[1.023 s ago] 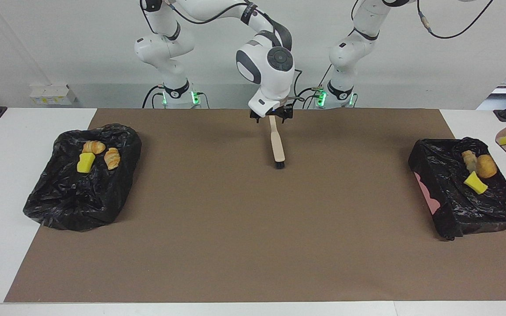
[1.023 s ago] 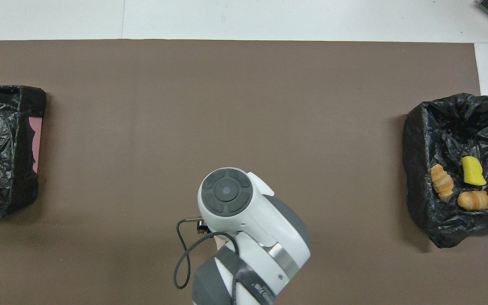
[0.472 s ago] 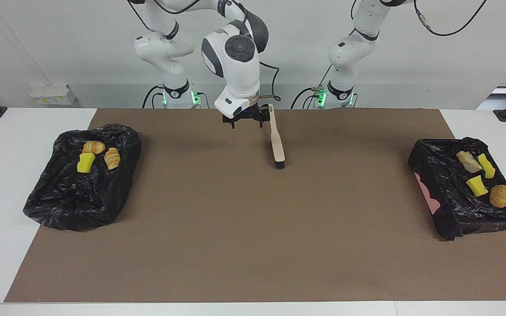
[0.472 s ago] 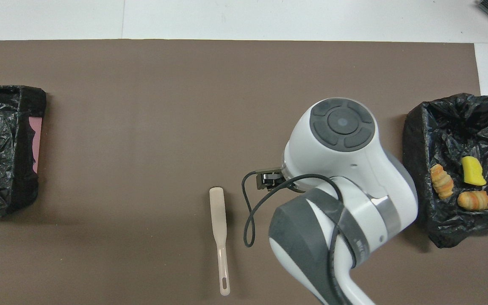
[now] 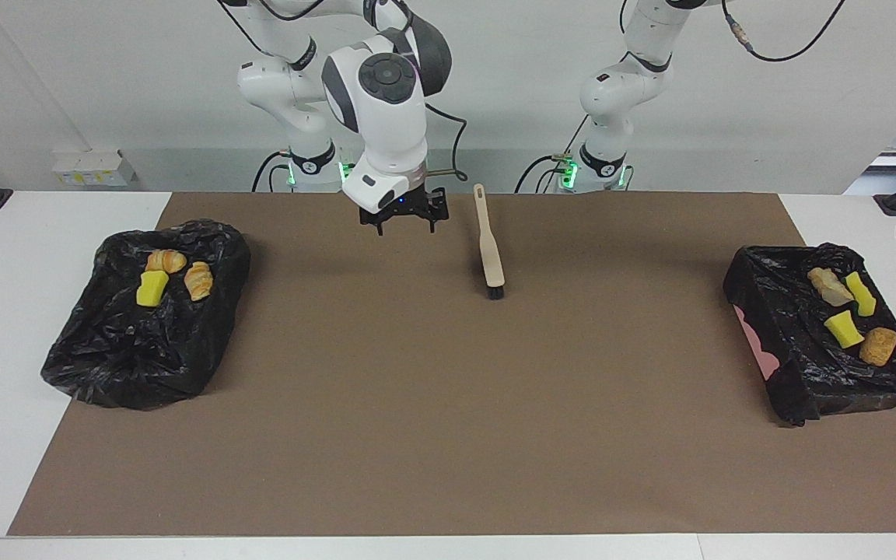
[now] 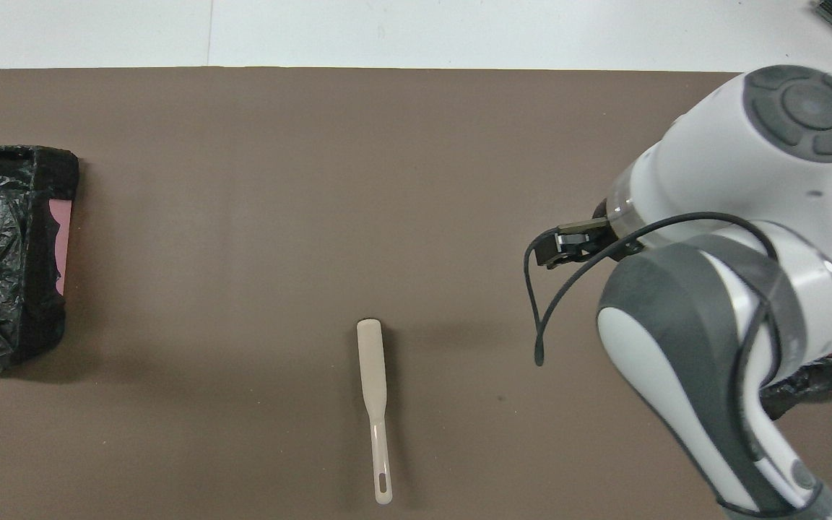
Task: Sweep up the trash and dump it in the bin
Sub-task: 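Set the empty dustpan on the table with the left gripper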
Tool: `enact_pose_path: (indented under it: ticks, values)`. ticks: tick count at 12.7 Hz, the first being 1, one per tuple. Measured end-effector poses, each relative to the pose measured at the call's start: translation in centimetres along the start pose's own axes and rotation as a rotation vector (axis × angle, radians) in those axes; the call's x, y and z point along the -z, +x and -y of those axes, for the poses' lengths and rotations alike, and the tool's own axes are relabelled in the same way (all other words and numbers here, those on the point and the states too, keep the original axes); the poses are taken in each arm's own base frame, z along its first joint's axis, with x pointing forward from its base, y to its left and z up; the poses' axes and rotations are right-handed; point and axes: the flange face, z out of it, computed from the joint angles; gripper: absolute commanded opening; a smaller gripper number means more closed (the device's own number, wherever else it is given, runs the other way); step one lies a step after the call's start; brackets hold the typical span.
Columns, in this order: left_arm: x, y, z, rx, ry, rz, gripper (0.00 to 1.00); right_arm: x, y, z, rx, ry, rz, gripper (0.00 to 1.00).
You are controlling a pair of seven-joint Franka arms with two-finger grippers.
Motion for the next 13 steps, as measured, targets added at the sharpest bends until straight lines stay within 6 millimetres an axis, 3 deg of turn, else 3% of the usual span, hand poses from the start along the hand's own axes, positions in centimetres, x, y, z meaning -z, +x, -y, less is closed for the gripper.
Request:
enact_pose_path:
  ticks: [4, 10, 13]
  values:
    - [0.2, 13.0, -3.8, 0.236, -0.145, -0.164, 0.0, 1.6, 0.5, -5.2, -0.043, -0.01, -0.018, 1.0]
    - [4.8, 28.8, -9.8, 0.626, -0.309, -0.3, 0.0, 1.8, 0.8, -11.2, -0.146, -0.004, -0.029, 1.0]
    - [5.9, 37.7, -13.1, 0.773, -0.343, -0.334, 0.0, 2.3, 1.1, -14.1, -0.194, -0.006, -0.076, 1.0]
